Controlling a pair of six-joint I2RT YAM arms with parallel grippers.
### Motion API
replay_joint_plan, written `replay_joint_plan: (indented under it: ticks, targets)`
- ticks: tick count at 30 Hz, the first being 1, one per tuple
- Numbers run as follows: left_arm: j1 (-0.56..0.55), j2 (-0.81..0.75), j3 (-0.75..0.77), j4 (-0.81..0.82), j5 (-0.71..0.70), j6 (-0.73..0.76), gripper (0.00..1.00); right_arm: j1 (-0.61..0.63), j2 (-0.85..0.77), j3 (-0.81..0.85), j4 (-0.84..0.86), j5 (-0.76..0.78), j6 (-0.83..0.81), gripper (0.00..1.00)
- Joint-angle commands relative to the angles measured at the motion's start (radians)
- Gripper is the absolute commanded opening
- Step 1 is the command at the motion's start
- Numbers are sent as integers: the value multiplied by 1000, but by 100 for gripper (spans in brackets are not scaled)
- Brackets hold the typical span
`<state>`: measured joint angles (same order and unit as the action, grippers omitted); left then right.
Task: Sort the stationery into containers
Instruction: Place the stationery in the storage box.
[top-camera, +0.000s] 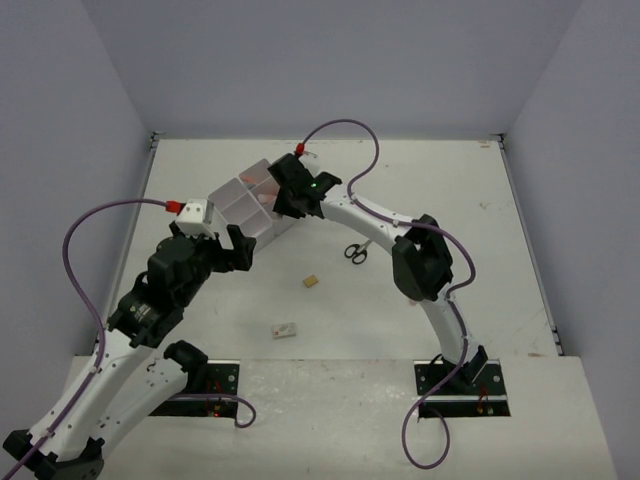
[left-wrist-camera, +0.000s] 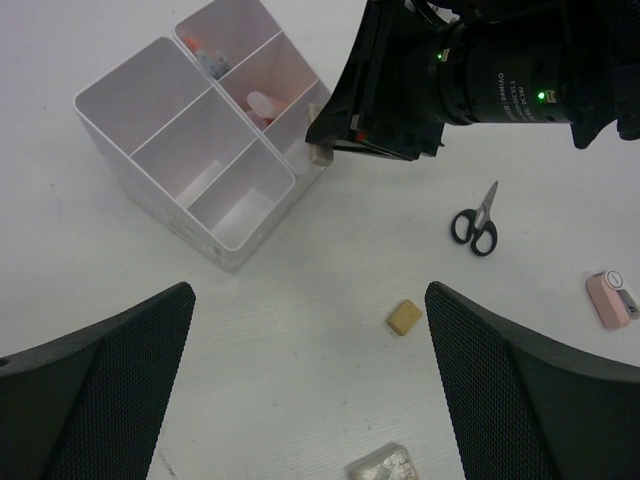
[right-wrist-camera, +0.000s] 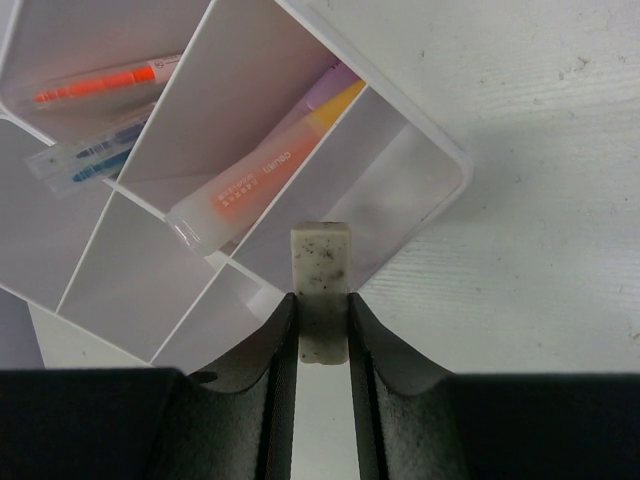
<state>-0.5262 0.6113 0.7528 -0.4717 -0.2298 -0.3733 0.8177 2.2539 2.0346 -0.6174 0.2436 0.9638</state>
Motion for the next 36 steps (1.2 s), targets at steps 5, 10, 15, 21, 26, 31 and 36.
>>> replay_joint_plan:
  ticks: [5,10,15,21,26,31,36]
  targets:
    - [3,8,-4,41,23,39,100,-23,17,63,43,-14,-13,22]
    - [3,7,-6,44,30,40,100,-28,38,84,62,-26,-40,27]
    - [3,15,-4,44,41,43,100,-29,49,82,84,-41,-48,35]
    - [3,13,-6,45,47,47,100,-31,21,51,105,-42,-59,41]
    - [3,10,-6,47,49,47,100,-25,-96,-72,177,-31,-84,44]
    - [8,5,-4,43,34,44,100,15,-232,-204,184,55,-168,47]
    - [14,-26,-3,36,-22,30,100,77,-372,-376,158,144,-280,59]
